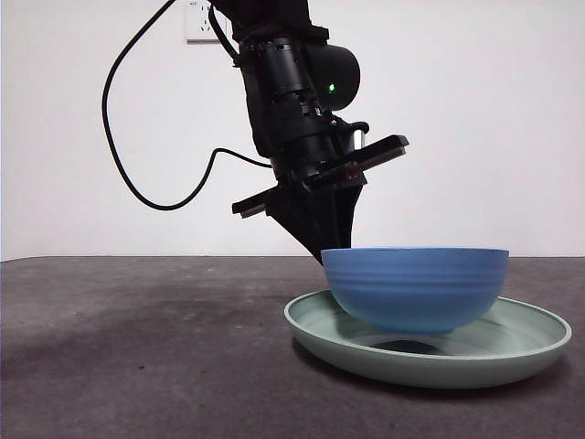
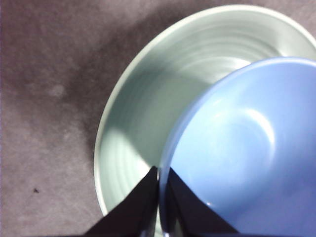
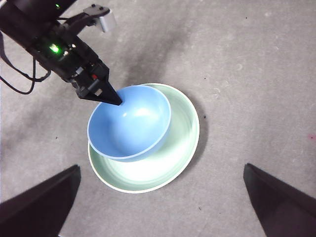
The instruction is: Pick up the blue bowl, put it on the green plate, put it on desk
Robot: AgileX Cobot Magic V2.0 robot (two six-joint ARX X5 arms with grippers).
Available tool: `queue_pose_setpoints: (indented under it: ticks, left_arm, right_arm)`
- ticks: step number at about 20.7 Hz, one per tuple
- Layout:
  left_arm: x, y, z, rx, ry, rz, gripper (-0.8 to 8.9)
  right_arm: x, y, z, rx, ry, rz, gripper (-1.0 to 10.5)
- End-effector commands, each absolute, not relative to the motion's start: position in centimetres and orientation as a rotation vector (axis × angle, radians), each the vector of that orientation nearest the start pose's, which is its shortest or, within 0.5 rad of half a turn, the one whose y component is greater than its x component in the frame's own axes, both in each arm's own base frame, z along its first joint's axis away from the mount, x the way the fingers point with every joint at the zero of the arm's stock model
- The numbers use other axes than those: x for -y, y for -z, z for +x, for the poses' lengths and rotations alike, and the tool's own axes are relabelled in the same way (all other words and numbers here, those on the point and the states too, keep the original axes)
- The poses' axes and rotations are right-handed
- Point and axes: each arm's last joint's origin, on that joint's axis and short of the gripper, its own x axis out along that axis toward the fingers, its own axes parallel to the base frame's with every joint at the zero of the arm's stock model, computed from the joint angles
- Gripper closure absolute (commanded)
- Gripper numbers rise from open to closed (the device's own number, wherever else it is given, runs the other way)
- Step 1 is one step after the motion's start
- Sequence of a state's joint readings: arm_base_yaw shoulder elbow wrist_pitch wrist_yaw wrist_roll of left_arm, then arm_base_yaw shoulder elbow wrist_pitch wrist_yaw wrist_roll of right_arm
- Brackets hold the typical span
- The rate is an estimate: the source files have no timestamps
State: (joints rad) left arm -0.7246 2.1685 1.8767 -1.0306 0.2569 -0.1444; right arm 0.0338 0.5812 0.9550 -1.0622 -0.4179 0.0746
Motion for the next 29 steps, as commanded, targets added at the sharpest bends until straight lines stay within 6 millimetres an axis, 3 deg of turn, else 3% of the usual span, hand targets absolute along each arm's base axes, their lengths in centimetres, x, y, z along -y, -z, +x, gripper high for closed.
queue_pose_setpoints:
  ticks: [1, 8, 11, 16, 22, 29]
  left_arm:
    - [30.8, -21.4, 33.0, -1.363, 0.741, 0.208, 7.95]
    - [30.9, -21.4, 33.1, -1.333, 0.709, 0.234, 7.45]
    - [31.3, -21.5, 33.0, -1.320, 0.720, 0.235, 6.46]
    - [31.4, -22.3, 33.1, -1.307, 0.725, 0.231, 3.07]
    - [30.3, -26.9, 32.8, -1.328, 0.761, 0.312, 2.99]
    - [27.0, -34.5, 29.4, -1.257, 0.811, 0.347, 2.99]
  right_arm:
    - [-1.4, -33.9, 7.7, -0.672, -0.416, 0.180, 4.0]
    - [-1.4, -33.9, 7.7, -0.670, -0.417, 0.168, 4.0]
    - [-1.4, -33.9, 7.7, -0.669, -0.417, 0.168, 4.0]
    - [-1.4, -33.9, 7.7, -0.669, -0.417, 0.168, 4.0]
    - [-1.4, -34.0, 7.8, -0.654, -0.419, 0.165, 4.0]
    - [-1.4, -34.1, 7.9, -0.644, -0.416, 0.161, 4.0]
